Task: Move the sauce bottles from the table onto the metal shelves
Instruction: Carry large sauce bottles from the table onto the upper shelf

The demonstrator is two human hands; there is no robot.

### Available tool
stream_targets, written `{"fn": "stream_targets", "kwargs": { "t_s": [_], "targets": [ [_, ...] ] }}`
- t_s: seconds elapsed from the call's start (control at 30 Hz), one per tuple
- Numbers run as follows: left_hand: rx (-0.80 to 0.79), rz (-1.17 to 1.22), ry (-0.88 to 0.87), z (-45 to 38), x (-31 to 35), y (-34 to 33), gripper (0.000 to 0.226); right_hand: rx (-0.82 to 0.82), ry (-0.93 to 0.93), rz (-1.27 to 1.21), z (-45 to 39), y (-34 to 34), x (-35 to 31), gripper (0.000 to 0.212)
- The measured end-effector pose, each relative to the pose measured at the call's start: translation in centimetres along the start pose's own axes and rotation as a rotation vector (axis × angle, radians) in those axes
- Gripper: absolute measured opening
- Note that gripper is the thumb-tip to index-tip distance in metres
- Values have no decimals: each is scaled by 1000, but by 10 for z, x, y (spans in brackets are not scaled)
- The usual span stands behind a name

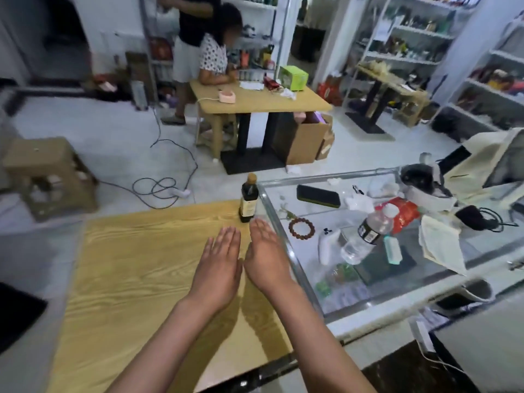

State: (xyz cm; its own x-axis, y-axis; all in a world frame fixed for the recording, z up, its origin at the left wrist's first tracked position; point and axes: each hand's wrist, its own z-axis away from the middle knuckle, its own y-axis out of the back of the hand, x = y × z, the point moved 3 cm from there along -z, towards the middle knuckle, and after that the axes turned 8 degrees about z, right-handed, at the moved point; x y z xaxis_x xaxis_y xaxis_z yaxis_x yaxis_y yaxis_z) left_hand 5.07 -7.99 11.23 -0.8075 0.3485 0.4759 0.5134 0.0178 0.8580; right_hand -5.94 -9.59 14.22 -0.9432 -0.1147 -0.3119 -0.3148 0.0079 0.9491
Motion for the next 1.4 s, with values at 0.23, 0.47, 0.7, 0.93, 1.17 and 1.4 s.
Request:
{"fn": "stream_targets", "kwargs": {
  "t_s": [0.23, 0.47, 0.7, 0.93, 1.17, 1.4],
  "targets": [
    [17, -19, 200, -31, -38, 1, 60, -49, -102, -328, -70, -28, -11, 59],
    [-57, -66, 308, -81, -54, -4, 62, 72, -251, -433, -181, -36, 35, 49],
    [-132, -78, 372, -148, -70, -31, 63, -16, -347, -561, -271, -63, 90, 65],
    [-202, -44, 432, -170, -86, -65, 62, -2, -249, -564, -291, -94, 100, 22],
    [-219, 35, 505, -151, -93, -83, 64, -89, -61, -447, -287, -96, 88, 14],
    [-243, 76, 495, -114, -98, -76, 63, -87, -152, -509, -231, -105, 86, 19]
  ]
}}
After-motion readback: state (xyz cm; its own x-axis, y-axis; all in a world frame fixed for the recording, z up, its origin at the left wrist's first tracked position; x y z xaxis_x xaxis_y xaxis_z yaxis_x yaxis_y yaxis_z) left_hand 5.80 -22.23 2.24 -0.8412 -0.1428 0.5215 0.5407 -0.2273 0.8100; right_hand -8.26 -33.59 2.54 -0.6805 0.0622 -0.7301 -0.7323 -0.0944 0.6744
